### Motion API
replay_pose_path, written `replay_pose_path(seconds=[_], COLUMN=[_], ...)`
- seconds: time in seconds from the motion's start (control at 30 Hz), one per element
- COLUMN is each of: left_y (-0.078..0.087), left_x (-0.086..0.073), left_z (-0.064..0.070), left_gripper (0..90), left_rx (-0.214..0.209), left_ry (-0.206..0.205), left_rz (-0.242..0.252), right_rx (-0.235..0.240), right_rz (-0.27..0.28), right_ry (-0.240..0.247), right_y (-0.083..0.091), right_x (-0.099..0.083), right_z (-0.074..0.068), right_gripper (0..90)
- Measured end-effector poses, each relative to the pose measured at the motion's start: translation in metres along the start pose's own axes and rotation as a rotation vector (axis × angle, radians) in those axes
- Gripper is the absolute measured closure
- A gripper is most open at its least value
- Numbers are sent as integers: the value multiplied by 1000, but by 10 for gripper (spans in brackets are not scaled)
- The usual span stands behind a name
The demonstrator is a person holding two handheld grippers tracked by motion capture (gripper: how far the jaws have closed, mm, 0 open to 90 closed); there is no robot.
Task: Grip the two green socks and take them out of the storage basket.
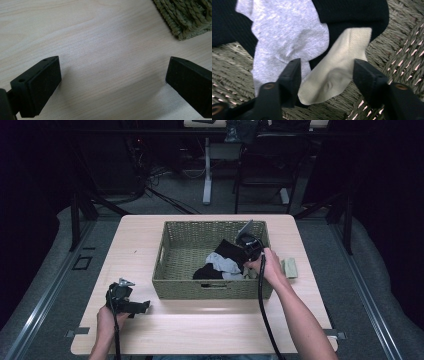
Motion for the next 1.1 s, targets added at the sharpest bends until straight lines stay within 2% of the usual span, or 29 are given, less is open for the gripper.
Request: replay_pose_path(seconds=[0.07, 0.1, 0.23, 0.3, 0.33, 0.37, 0.43, 0.6, 0.63, 0.67, 0.7, 0.8, 0.83, 1.0, 1.03, 1.1], left_y=[0, 0, 1, 0, 0, 0, 0, 1, 0, 0, 0, 0, 0, 0, 0, 0], left_x=[0, 0, 0, 0, 0, 0, 0, 0, 0, 0, 0, 0, 0, 0, 0, 0], left_z=[0, 0, 0, 0, 0, 0, 0, 0, 0, 0, 0, 0, 0, 0, 0, 1], left_gripper=[3, 3, 3, 3, 3, 3, 3, 3, 3, 3, 3, 3, 3, 3, 3, 3], left_rx=[1, 1, 2, 2, 1, 1, 1, 1, 0, 0, -1, -2, -2, -2, -2, -2], left_ry=[-1, 0, 4, 3, -1, -1, -1, 0, -2, -2, 0, -3, -4, -3, -2, -1], left_rz=[1, 1, -2, -4, -3, -3, -2, -2, -2, -2, 1, 1, 1, 0, 1, 1], right_rx=[-17, -17, -21, -21, -25, -19, -15, -6, -2, -2, 3, 12, 13, 20, 25, 22], right_rz=[-24, -24, -22, -34, -56, -36, -32, -15, 8, 8, 22, 38, 38, 71, 93, 95], right_ry=[4, 4, -10, -8, 5, -6, -7, 4, 3, 3, 4, 6, 17, 20, 19, 23], right_y=[-1, -1, -3, -4, -2, -4, -2, 8, 14, 14, 22, 30, 38, 53, 59, 65], right_x=[1, 1, 0, 0, 0, 0, -1, -2, -2, -2, -3, -3, -4, -4, -4, -4], right_z=[1, 1, 1, 2, 3, 2, 2, 4, 5, 5, 5, 5, 6, 6, 6, 6], right_gripper=[502, 502, 607, 680, 755, 788, 835, 863, 864, 864, 865, 866, 866, 866, 866, 866])
Point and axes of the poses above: each handheld gripper's, and its own axes: y roughly backward along the jaws, x roughly out of its top, z roughly to its right, the point moved 2 cm from there along -y, roughly forward along the jaws, and after that the axes turned 6 degrees about x, right-handed, at the moved point
